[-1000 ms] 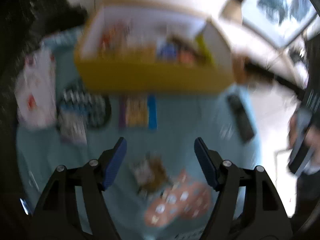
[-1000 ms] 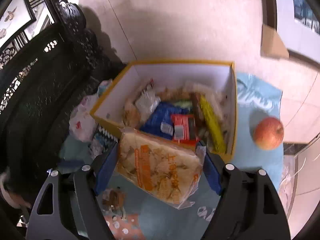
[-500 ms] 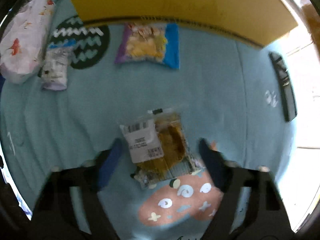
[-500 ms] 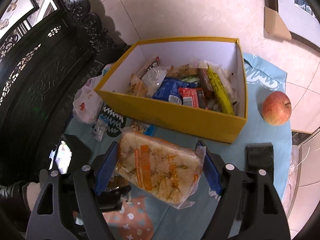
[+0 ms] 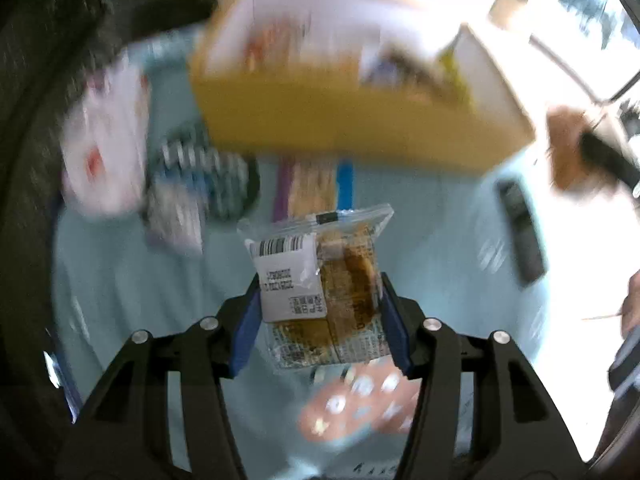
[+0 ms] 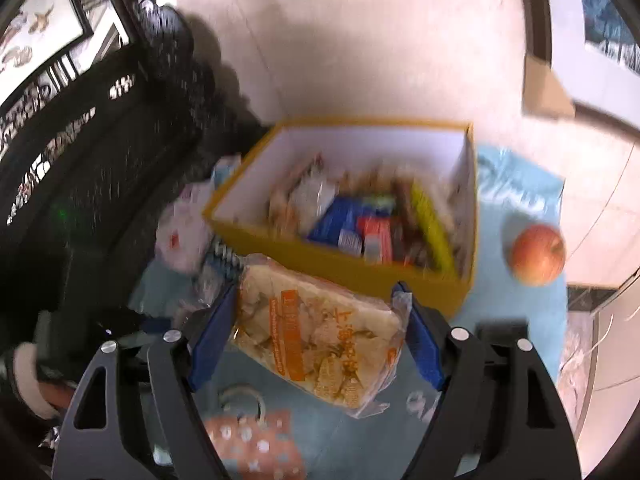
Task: Organize snacks
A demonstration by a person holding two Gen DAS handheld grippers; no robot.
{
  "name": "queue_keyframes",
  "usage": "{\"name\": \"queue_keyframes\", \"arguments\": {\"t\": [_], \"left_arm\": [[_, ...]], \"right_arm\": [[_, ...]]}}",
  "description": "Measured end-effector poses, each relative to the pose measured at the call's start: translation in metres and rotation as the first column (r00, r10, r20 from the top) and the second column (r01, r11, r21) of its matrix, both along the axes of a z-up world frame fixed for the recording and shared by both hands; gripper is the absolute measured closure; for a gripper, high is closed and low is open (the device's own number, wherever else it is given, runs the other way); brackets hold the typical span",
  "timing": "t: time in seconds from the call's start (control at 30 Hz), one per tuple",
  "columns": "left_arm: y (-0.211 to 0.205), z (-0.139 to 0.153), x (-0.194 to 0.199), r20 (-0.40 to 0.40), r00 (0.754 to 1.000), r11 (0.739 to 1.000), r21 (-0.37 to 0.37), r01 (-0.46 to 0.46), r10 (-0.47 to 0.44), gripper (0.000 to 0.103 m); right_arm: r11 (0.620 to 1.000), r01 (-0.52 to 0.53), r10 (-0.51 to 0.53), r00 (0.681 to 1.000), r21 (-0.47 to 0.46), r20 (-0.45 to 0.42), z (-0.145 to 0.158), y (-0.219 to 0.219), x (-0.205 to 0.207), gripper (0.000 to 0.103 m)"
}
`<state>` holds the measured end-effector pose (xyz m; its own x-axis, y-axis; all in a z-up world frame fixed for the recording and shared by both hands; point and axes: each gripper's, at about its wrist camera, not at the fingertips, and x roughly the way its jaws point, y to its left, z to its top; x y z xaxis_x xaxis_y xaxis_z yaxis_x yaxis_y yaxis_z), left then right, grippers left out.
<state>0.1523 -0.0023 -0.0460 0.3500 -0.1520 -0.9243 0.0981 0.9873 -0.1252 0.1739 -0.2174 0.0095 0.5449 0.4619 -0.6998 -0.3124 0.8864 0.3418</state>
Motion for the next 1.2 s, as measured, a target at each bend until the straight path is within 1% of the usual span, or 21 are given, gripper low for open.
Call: {"name": "queue_keyframes", "arguments": {"t": [0.13,0.2,0.27,0.3,0.33,0.37,0.4,0.43,0.47,0.5,0.53,0.6,0.7,0.77,0.87,1.03,1.13,1.2], "left_arm": [[-0.012,0.053,0.051,0.128,0.992,0.999,-0.05,0.003,0.003,0.048],[-0.013,0.068,0.073,0.165,0.986,0.999,-0.053,-0.004,0.012,0.048],[-0.022,0.072,0.11,0.192,0.981,0.997,-0.078,-0.008,0.023,0.047],[-0.028,0.07,0.128,0.199,0.98,0.996,-0.086,-0.012,0.029,0.041],[-0.032,0.063,0.146,0.207,0.977,0.996,-0.087,-0.024,0.042,0.01],[-0.037,0.054,0.159,0.22,0.973,0.997,-0.047,-0.059,0.068,0.002],[-0.037,0.051,0.163,0.229,0.97,0.996,-0.013,-0.083,0.084,0.002],[-0.037,0.042,0.166,0.218,0.971,0.994,0.024,-0.103,0.096,0.002],[-0.036,0.037,0.167,0.198,0.976,0.995,0.022,-0.099,0.092,0.002],[-0.033,0.03,0.163,0.181,0.979,0.996,-0.008,-0.091,0.091,0.002],[-0.03,0.025,0.16,0.17,0.981,0.996,-0.021,-0.092,0.094,0.002],[-0.025,0.014,0.149,0.144,0.985,0.995,-0.023,-0.097,0.1,0.002],[-0.016,0.007,0.133,0.129,0.984,0.992,-0.048,-0.115,0.121,0.002],[-0.012,0.007,0.125,0.12,0.984,0.99,-0.062,-0.125,0.131,0.002],[-0.009,0.006,0.114,0.112,0.985,0.991,-0.059,-0.124,0.13,0.002],[-0.006,0.007,0.096,0.103,0.987,0.991,-0.055,-0.122,0.127,0.002],[0.002,0.003,0.08,0.098,0.987,0.991,-0.041,-0.127,0.13,0.002],[0.009,-0.008,0.066,0.077,0.988,0.991,-0.015,-0.136,0.137,0.002]], "right_arm": [[0.999,0.042,-0.042,0.997,-0.001,0.07,0.022,-0.005,0.023,0.025],[0.998,0.062,-0.061,0.994,-0.007,0.088,0.027,-0.005,0.036,0.025],[0.997,0.081,-0.08,0.993,-0.01,0.091,0.027,-0.004,0.055,0.025],[0.995,0.101,-0.099,0.991,-0.024,0.09,0.022,-0.003,0.068,0.024],[0.992,0.12,-0.116,0.989,-0.038,0.087,0.015,-0.003,0.078,0.022],[0.989,0.139,-0.135,0.988,-0.053,0.072,0.007,-0.003,0.088,0.018],[0.984,0.163,-0.161,0.986,-0.073,0.034,-0.003,-0.004,0.098,0.016],[0.975,0.204,-0.207,0.978,-0.092,-0.03,-0.016,-0.009,0.104,0.016],[0.971,0.225,-0.229,0.972,-0.076,-0.049,-0.021,-0.013,0.103,0.016],[0.973,0.225,-0.227,0.973,-0.045,-0.046,-0.024,-0.016,0.099,0.015],[0.976,0.212,-0.213,0.977,-0.041,-0.032,-0.027,-0.017,0.092,0.013],[0.975,0.211,-0.213,0.977,-0.077,-0.021,-0.033,-0.017,0.082,0.013],[0.977,0.207,-0.209,0.977,-0.05,-0.038,-0.039,-0.019,0.069,0.013],[0.979,0.193,-0.195,0.98,-0.062,-0.028,-0.037,-0.016,0.06,0.013],[0.982,0.174,-0.175,0.984,-0.072,-0.017,-0.033,-0.011,0.05,0.013],[0.986,0.155,-0.157,0.987,-0.066,-0.023,-0.03,-0.005,0.033,0.012],[0.989,0.128,-0.131,0.991,-0.075,-0.037,-0.037,0.005,0.022,0.01],[0.991,0.094,-0.1,0.993,-0.092,-0.063,-0.048,0.014,0.015,0.008]]}}
